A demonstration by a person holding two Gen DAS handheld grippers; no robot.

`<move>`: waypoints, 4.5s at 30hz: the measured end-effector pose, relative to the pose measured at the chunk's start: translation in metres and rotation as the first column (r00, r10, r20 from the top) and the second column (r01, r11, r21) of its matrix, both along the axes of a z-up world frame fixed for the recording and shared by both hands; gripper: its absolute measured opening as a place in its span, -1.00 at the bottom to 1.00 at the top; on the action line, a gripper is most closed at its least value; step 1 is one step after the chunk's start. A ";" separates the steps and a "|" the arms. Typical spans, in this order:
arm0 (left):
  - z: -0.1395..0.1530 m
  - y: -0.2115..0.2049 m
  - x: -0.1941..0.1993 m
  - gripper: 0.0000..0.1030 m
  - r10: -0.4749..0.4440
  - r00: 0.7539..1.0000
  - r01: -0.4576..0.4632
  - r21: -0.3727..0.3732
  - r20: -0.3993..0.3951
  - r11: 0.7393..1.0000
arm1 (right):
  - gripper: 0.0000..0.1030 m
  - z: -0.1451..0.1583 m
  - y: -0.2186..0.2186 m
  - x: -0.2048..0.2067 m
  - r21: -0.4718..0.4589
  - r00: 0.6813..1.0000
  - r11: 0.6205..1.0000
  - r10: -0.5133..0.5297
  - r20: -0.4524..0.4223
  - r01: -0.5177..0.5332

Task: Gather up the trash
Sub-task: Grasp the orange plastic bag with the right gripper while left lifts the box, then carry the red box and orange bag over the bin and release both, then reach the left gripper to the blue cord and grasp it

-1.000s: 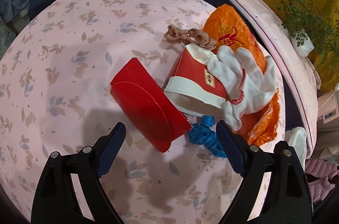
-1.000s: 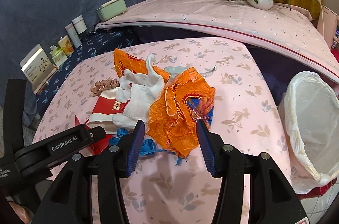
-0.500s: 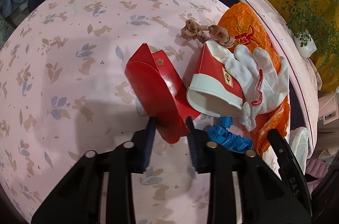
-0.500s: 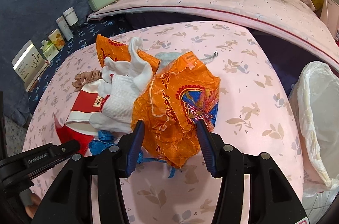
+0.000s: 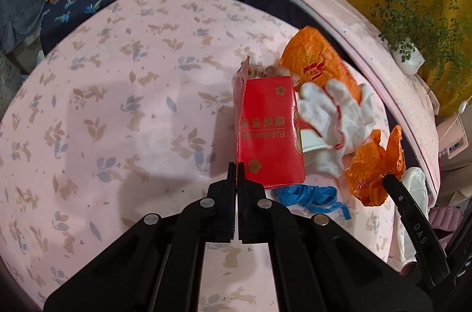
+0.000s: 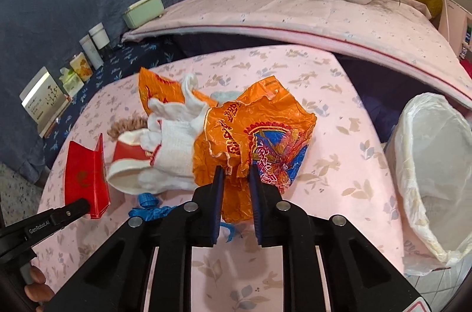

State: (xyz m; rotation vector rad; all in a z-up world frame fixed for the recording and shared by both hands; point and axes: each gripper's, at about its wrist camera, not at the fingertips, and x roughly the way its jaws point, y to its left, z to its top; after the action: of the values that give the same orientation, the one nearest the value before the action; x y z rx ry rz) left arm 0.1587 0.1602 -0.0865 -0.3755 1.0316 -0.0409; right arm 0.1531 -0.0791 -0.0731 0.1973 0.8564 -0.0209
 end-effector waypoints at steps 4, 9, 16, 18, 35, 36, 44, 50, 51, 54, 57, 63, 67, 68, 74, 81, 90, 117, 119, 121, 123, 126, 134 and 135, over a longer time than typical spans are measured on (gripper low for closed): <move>0.021 -0.003 -0.006 -1.00 -0.008 0.999 0.009 -0.008 0.046 1.000 | -0.72 0.022 -0.007 -0.010 -0.002 0.999 1.000 -0.010 0.050 0.011; 0.047 -0.018 -0.013 -1.00 -0.047 0.994 0.048 -0.015 0.101 0.999 | -0.72 0.049 -0.018 -0.023 0.003 0.994 1.000 -0.026 0.110 0.026; 0.084 -0.061 -0.020 -1.00 -0.136 0.974 0.140 -0.010 0.181 0.990 | -0.72 0.079 -0.042 -0.045 0.016 0.982 0.998 -0.069 0.173 0.067; 0.092 -0.076 -0.021 -1.00 -0.164 0.966 0.169 -0.006 0.199 0.986 | -0.72 0.085 -0.050 -0.052 0.018 0.978 0.996 -0.085 0.190 0.083; 0.118 -0.229 -0.039 -1.00 -0.445 0.855 0.451 0.042 0.266 0.891 | -0.72 0.098 -0.162 -0.104 0.048 0.925 0.954 -0.298 0.236 0.295; 0.118 -0.237 -0.040 -1.00 -0.459 0.848 0.465 0.044 0.265 0.884 | -0.72 0.097 -0.168 -0.107 0.052 0.922 0.951 -0.308 0.235 0.305; 0.111 -0.296 -0.044 -1.00 -0.560 0.790 0.567 0.051 0.249 0.822 | -0.72 0.085 -0.209 -0.128 0.069 0.895 0.921 -0.390 0.215 0.384; 0.102 -0.330 -0.048 -0.98 -0.618 0.752 0.621 0.064 0.229 0.781 | -0.72 0.075 -0.234 -0.138 0.083 0.880 0.901 -0.434 0.195 0.426; 0.101 -0.334 -0.048 -0.97 -0.627 0.745 0.632 0.060 0.227 0.772 | -0.71 0.074 -0.237 -0.139 0.085 0.877 0.898 -0.440 0.192 0.432; 0.097 -0.343 -0.047 -0.85 -0.641 0.739 0.646 0.054 0.209 0.762 | -0.70 0.070 -0.243 -0.140 0.086 0.874 0.894 -0.449 0.184 0.441; 0.095 -0.345 -0.048 -0.39 -0.640 0.738 0.644 0.059 0.215 0.763 | -0.69 0.068 -0.247 -0.140 0.088 0.872 0.890 -0.455 0.182 0.447; 0.094 -0.342 -0.045 -0.24 -0.627 0.748 0.625 0.087 0.217 0.776 | -0.60 0.066 -0.245 -0.135 0.086 0.875 0.893 -0.451 0.178 0.443; 0.092 -0.333 -0.041 -0.12 -0.606 0.766 0.602 0.089 0.213 0.793 | -0.47 0.066 -0.240 -0.132 0.085 0.874 0.894 -0.449 0.184 0.441; 0.091 -0.331 -0.039 -0.11 -0.602 0.770 0.599 0.089 0.211 0.796 | -0.47 0.066 -0.239 -0.130 0.083 0.875 0.894 -0.448 0.184 0.440; 0.087 -0.316 -0.034 -0.08 -0.572 0.795 0.569 0.079 0.202 0.818 | -0.39 0.067 -0.231 -0.125 0.080 0.881 0.900 -0.436 0.184 0.428; 0.085 -0.295 -0.032 -0.08 -0.534 0.821 0.532 0.072 0.201 0.844 | -0.37 0.071 -0.215 -0.121 0.063 0.895 0.915 -0.404 0.189 0.400; 0.081 -0.254 -0.027 0.12 -0.445 0.873 0.446 0.046 0.199 0.894 | -0.33 0.076 -0.186 -0.113 0.046 0.918 0.938 -0.346 0.195 0.344; 0.014 -0.117 -0.003 0.32 -0.015 0.998 0.015 0.000 -0.054 1.000 | -0.21 0.060 -0.090 -0.079 0.017 0.976 0.987 -0.160 0.150 0.159; 0.004 -0.109 0.000 0.32 0.017 0.996 -0.018 -0.013 -0.091 1.000 | -0.21 0.057 -0.086 -0.077 0.017 0.978 0.989 -0.149 0.144 0.148; -0.006 -0.101 0.005 0.32 0.048 0.991 -0.051 -0.017 -0.128 0.999 | -0.21 0.054 -0.081 -0.075 0.016 0.981 0.990 -0.140 0.138 0.139; -0.014 -0.096 0.008 0.32 0.069 0.985 -0.073 -0.021 -0.156 0.997 | -0.21 0.052 -0.077 -0.072 0.016 0.983 0.991 -0.132 0.131 0.131; -0.025 -0.091 0.016 0.32 0.091 0.976 -0.099 -0.029 -0.198 0.995 | -0.21 0.046 -0.071 -0.066 0.017 0.986 0.993 -0.118 0.117 0.117; -0.040 -0.089 0.029 0.16 0.105 0.963 -0.118 -0.036 -0.250 0.992 | -0.21 0.028 -0.059 -0.048 0.021 0.993 0.996 -0.086 0.075 0.085; -0.039 -0.089 0.029 0.12 0.098 0.964 -0.112 -0.040 -0.248 0.993 | -0.21 0.026 -0.058 -0.046 0.022 0.994 0.996 -0.082 0.071 0.081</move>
State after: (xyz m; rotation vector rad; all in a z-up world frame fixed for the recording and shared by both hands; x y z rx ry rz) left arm 0.1879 0.0713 -0.1259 -0.4928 1.2561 0.0753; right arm 0.1073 -0.1368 -0.0472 0.2495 0.7769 -0.0820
